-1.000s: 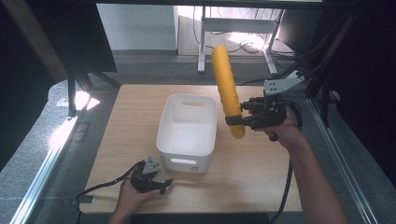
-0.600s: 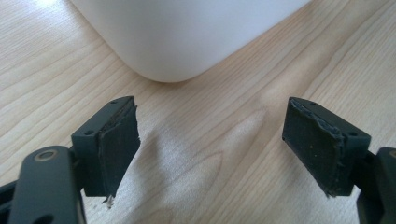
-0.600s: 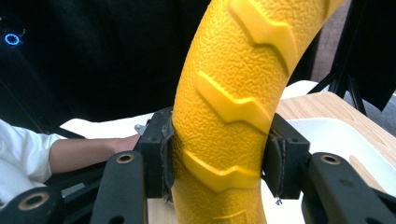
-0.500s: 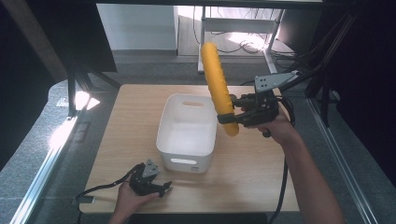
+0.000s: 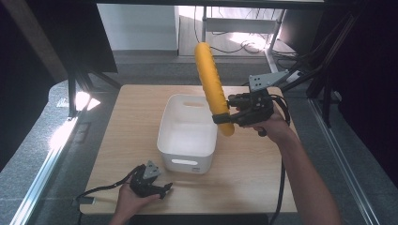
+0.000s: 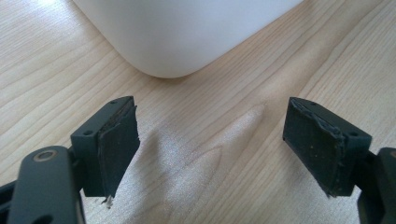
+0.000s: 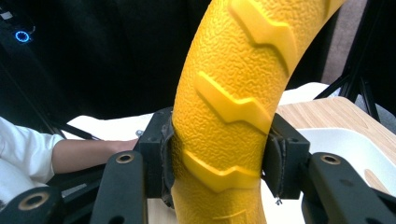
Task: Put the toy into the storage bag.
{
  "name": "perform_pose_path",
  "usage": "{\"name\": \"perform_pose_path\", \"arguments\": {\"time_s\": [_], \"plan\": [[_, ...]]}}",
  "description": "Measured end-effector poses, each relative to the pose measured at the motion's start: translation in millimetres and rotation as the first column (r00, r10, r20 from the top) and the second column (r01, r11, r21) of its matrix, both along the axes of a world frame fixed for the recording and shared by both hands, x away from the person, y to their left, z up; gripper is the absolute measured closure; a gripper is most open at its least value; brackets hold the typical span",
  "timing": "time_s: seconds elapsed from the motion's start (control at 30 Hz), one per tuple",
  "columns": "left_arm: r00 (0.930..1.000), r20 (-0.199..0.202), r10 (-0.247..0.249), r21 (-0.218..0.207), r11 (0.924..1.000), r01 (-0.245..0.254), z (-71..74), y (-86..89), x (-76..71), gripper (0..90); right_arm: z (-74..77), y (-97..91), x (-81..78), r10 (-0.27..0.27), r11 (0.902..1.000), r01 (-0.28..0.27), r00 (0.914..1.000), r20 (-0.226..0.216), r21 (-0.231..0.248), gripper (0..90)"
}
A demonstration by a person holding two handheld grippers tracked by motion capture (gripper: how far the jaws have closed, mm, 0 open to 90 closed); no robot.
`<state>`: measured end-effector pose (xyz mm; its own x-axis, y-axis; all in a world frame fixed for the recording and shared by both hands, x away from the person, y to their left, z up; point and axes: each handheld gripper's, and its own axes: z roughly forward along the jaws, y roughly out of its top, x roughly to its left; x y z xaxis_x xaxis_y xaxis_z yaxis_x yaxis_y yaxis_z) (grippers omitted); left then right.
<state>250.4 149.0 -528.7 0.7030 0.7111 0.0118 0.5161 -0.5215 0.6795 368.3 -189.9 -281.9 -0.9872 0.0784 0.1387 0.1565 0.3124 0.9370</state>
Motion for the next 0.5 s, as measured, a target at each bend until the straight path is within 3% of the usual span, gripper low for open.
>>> {"name": "perform_pose_path", "arguments": {"time_s": [0.5], "plan": [[1.0000,0.003,0.002,-0.001,1.0000,-0.002,0.3,0.2,0.0,18.5,1.1,7.6,3.0,0.023,0.9997,-0.022,0.9997,-0.007,0.011,50.9]]}}
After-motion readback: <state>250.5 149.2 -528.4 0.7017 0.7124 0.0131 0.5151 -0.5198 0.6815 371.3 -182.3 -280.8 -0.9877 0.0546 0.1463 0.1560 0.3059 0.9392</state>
